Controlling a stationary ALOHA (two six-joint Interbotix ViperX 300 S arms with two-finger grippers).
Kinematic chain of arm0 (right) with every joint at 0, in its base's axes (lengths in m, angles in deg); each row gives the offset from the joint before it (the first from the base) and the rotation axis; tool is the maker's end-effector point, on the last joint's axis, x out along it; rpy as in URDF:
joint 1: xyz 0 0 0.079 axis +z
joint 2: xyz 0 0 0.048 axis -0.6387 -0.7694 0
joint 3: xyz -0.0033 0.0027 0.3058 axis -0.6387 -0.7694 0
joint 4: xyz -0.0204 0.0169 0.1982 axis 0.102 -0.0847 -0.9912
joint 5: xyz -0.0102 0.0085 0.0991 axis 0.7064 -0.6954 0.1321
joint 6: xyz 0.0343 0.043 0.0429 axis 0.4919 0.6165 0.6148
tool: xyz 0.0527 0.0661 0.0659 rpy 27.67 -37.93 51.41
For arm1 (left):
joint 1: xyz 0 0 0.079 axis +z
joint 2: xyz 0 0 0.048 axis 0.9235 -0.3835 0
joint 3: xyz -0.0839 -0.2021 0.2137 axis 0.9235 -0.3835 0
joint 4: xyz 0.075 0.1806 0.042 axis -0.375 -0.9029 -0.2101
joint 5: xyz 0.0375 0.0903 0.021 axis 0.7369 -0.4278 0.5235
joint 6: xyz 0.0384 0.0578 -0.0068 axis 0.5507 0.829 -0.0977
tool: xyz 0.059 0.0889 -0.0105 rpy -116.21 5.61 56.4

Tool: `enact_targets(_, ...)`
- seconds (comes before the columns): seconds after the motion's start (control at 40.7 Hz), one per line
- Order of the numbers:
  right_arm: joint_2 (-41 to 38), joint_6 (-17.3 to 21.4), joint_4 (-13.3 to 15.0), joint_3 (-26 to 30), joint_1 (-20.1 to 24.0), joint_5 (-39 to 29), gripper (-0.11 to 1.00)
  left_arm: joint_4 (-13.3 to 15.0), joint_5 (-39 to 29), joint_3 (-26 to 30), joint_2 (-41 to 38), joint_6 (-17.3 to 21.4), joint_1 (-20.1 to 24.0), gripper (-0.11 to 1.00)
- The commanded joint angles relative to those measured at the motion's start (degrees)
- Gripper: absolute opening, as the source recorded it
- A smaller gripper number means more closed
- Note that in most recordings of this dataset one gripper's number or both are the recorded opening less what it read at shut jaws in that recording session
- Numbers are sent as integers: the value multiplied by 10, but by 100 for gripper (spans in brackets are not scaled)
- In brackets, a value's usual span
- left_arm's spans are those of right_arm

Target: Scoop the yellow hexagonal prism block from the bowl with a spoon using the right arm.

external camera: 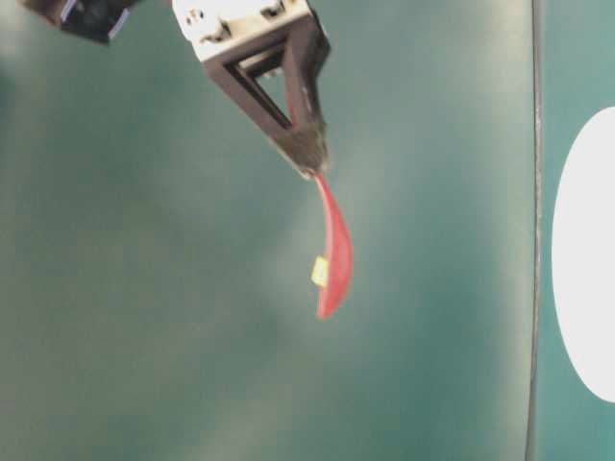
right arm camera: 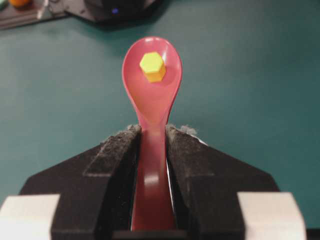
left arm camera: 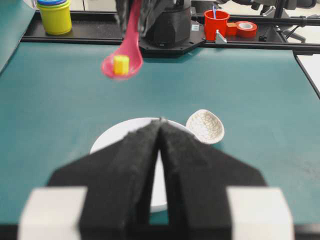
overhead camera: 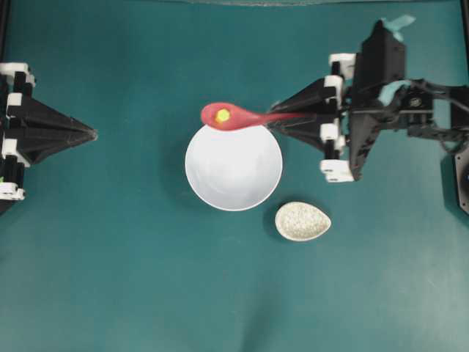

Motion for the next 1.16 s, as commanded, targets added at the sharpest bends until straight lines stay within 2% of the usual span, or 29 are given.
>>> enact_targets(0.0, 18, 0, 2, 0, 2, 7, 23, -2, 5, 11, -4, -1, 0, 5)
enact_targets(1.131, 17, 3, 2, 1, 4, -1, 23, -2, 6, 11, -4, -2, 1, 5)
